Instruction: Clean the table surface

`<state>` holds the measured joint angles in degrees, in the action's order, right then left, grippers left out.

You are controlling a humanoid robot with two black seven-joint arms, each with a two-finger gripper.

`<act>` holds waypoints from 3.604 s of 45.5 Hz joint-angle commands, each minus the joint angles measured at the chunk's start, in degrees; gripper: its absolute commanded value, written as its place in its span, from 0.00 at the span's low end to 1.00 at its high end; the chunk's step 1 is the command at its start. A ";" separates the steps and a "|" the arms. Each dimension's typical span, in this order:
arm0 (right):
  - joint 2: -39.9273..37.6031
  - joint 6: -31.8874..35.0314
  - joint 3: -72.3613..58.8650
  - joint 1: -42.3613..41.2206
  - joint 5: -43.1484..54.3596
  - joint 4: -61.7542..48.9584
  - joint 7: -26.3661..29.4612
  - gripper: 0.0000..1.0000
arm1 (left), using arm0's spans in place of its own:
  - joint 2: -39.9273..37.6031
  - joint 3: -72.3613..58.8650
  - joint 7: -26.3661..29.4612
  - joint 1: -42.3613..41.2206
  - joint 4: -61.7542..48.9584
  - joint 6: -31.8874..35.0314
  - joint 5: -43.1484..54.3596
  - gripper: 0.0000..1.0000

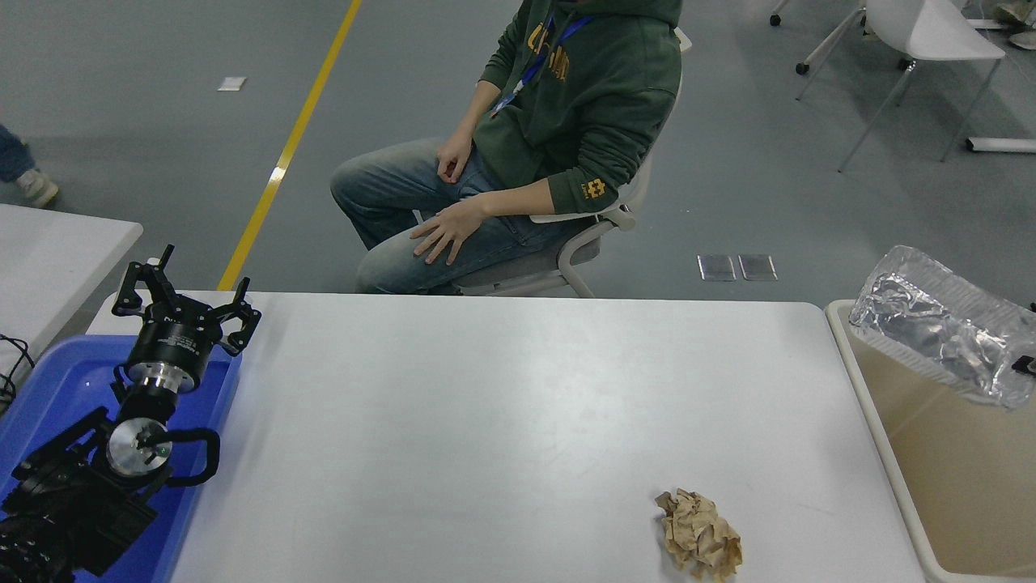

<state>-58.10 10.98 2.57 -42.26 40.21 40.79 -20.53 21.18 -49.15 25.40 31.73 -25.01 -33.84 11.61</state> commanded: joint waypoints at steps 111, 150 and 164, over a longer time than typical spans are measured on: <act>41.93 -21.53 -0.11 10.09 -30.54 -44.57 15.61 1.00 | 0.00 0.02 0.00 0.00 -0.04 0.00 -0.01 1.00; 38.07 -17.92 2.53 6.23 -30.71 -44.75 15.96 1.00 | 0.00 -0.07 0.00 0.00 0.04 0.00 -0.01 1.00; 32.18 -16.87 10.78 3.85 -30.98 -35.97 15.88 1.00 | 0.00 0.02 0.00 0.00 0.04 0.00 -0.01 1.00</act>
<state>-21.51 -6.94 6.51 -36.53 9.34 -1.59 -4.59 21.18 -49.15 25.40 31.73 -25.00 -33.84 11.60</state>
